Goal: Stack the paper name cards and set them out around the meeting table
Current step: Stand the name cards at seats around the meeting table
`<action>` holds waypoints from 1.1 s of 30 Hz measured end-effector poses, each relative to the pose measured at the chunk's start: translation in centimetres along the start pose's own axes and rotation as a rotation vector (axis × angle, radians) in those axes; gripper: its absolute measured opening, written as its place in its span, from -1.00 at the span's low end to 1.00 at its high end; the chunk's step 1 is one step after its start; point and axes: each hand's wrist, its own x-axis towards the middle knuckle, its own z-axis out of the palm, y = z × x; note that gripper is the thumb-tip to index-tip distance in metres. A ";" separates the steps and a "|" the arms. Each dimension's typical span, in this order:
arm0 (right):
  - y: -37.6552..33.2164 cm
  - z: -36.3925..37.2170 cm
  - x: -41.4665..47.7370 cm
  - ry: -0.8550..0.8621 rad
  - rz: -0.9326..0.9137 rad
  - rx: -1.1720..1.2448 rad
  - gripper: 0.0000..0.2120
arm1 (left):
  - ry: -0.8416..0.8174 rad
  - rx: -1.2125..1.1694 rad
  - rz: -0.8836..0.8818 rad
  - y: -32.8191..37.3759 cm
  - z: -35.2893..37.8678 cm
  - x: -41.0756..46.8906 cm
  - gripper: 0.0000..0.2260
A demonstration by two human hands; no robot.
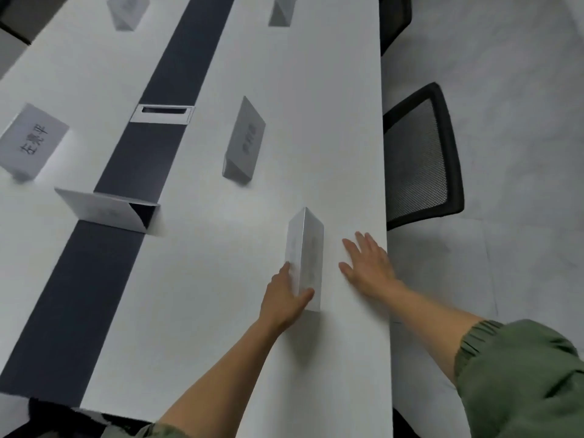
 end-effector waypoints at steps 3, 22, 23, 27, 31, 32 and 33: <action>0.4 2.9 0.7 0.063 0.010 -0.028 -0.38 | -0.064 -0.041 0.006 -0.6 -1.2 0.8 -0.32; 1.5 5.8 1.5 0.157 0.014 -0.102 -0.35 | 0.156 -0.677 -0.198 -1.3 -2.4 -4.4 -0.76; 1.4 5.7 1.5 0.141 -0.010 -0.124 -0.35 | 0.182 -0.715 -0.223 -1.5 -2.2 -5.6 -0.76; 1.1 3.2 1.6 -0.059 -0.041 -0.171 -0.33 | 0.254 -0.798 -0.302 -1.6 -0.6 -11.3 -0.76; -2.0 -1.3 0.5 -0.133 -0.269 -0.026 -0.53 | 0.325 -0.837 -0.341 -1.7 0.5 -18.0 -0.76; -4.1 -2.4 -0.5 -0.131 -0.331 0.049 -0.60 | 0.359 -0.841 -0.350 -1.8 0.7 -20.1 -0.76; -5.7 -3.1 -1.3 -0.139 -0.332 0.145 -0.64 | 0.365 -0.834 -0.354 -2.1 0.8 -21.0 -0.77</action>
